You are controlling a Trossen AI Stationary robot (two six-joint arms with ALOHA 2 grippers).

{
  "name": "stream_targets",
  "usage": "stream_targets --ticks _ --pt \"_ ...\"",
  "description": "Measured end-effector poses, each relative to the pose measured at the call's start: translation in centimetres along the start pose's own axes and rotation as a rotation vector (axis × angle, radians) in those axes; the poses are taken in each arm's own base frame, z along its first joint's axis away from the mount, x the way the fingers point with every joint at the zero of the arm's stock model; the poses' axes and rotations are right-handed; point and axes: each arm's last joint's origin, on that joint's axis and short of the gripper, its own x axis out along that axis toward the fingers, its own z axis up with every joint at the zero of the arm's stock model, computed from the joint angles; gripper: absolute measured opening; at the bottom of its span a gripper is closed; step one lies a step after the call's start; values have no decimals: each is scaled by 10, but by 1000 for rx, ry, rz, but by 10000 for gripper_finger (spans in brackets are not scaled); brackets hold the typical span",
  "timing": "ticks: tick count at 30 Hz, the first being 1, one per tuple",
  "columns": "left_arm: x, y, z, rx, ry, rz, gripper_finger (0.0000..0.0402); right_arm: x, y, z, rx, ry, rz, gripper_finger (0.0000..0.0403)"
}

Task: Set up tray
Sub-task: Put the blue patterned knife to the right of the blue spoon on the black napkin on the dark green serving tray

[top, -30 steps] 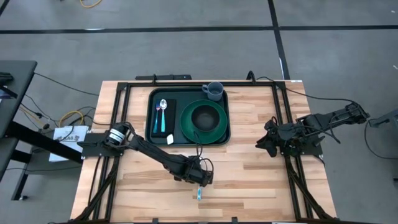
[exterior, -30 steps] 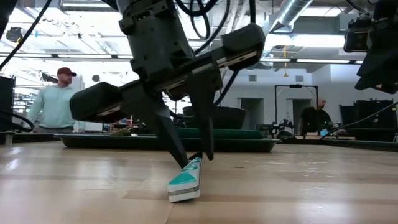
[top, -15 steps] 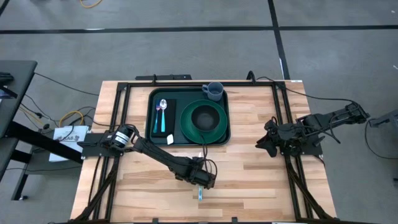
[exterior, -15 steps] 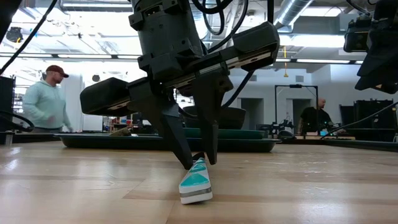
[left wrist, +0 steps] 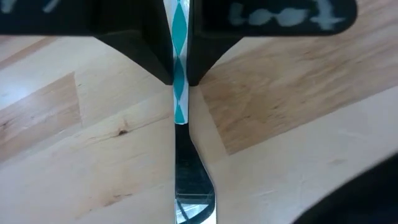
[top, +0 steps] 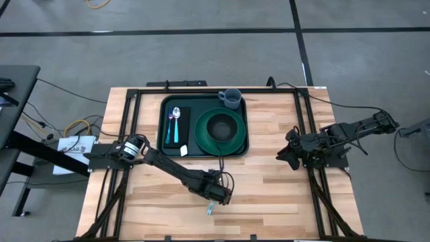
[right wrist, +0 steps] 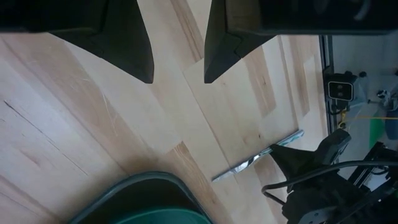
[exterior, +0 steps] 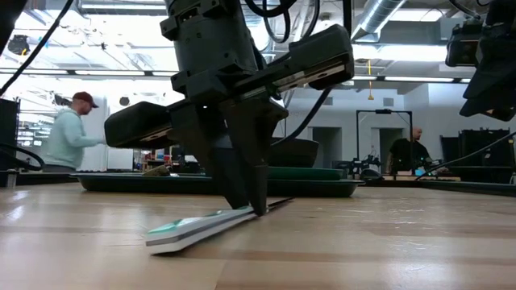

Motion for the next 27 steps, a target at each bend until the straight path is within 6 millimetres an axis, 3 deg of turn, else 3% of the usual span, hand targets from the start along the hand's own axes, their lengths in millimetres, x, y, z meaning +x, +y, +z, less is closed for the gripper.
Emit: stream_targets --ticks 8,12,16,20,27 --pt "-2 0 0 20 4 8 6 0 0 0 0 0 0 134" --pt "-12 4 1 25 4 40 3 0 0 0 0 0 0 134" --pt "-35 24 2 -5 -39 207 2 0 0 0 -7 0 0 134" --pt "-79 37 6 -22 -53 267 0 0 0 0 -9 0 0 134" --pt "-136 51 18 -90 -186 194 5 0 0 0 -26 0 0 134"
